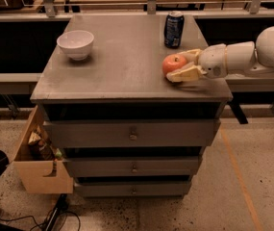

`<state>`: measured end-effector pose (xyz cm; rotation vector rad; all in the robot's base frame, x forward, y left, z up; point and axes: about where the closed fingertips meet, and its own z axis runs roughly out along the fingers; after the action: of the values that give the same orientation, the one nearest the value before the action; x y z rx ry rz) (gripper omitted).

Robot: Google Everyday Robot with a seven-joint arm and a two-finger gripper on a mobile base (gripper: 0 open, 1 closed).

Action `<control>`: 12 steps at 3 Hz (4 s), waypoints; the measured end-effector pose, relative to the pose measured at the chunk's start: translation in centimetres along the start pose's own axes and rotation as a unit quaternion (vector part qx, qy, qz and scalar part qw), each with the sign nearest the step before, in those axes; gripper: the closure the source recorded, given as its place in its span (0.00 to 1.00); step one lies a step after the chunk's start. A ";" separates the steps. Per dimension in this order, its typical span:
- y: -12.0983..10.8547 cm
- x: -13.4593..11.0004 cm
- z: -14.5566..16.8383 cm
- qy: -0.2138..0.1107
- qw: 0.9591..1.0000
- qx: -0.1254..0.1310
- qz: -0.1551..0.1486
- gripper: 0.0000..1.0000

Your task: Move apple near white bowl

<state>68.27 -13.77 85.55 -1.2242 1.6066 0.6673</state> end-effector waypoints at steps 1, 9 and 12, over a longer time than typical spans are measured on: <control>0.0 -3.1 -0.3 0.006 1.000 0.006 -0.020 1.00; -2.7 -20.6 29.5 -0.058 0.997 -0.029 -0.047 1.00; -2.2 -18.1 31.8 -0.050 0.997 -0.044 -0.040 0.61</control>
Offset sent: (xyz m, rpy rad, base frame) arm 0.0255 0.0876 0.1561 -0.0831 -0.1412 0.0169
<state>82.34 19.71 90.44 -1.2913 1.4519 0.7427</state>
